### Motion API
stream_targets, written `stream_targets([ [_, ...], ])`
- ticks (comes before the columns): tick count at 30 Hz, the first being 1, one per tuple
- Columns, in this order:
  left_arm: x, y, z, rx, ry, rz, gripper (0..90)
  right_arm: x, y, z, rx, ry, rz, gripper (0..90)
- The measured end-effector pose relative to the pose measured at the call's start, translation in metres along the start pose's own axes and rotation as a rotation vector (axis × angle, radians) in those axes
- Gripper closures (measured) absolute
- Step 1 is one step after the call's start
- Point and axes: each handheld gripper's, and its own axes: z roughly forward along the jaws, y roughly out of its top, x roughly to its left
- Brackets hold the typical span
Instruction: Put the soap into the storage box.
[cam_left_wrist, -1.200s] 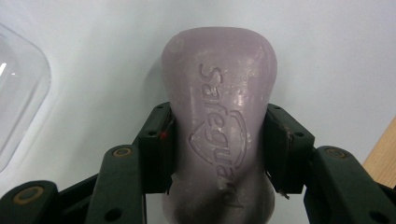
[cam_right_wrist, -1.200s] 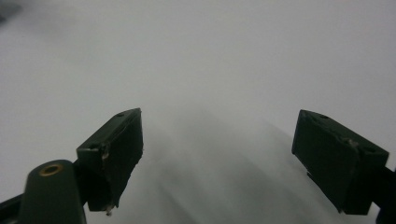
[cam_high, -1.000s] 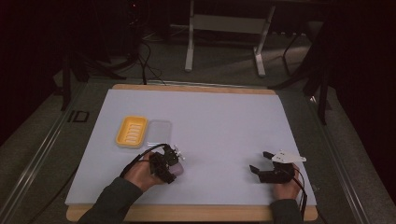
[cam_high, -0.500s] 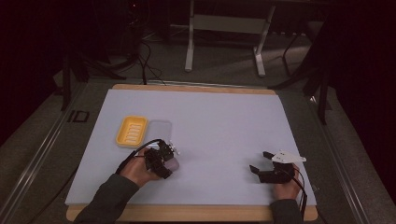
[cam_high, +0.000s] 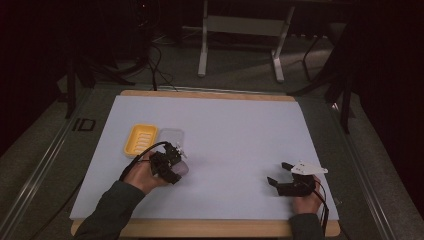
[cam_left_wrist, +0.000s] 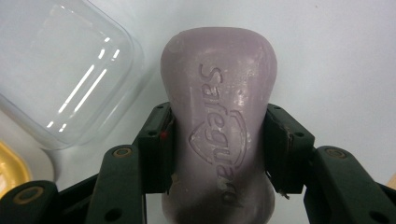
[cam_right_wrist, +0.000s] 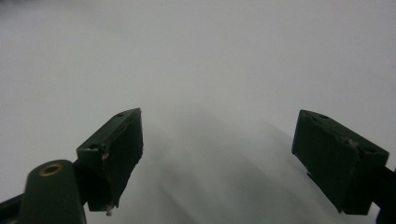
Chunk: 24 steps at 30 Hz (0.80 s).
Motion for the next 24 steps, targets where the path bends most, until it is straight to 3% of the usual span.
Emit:
stream_targets([
  [14,0.015,0.007,-0.011,-0.031,0.001,-0.022,50.0,0.0,0.0,0.0,0.0,0.0,-0.001,16.2],
  [24,0.028,0.008,-0.019,-0.061,0.002,-0.061,50.0,0.0,0.0,0.0,-0.001,0.0,0.0,16.2],
])
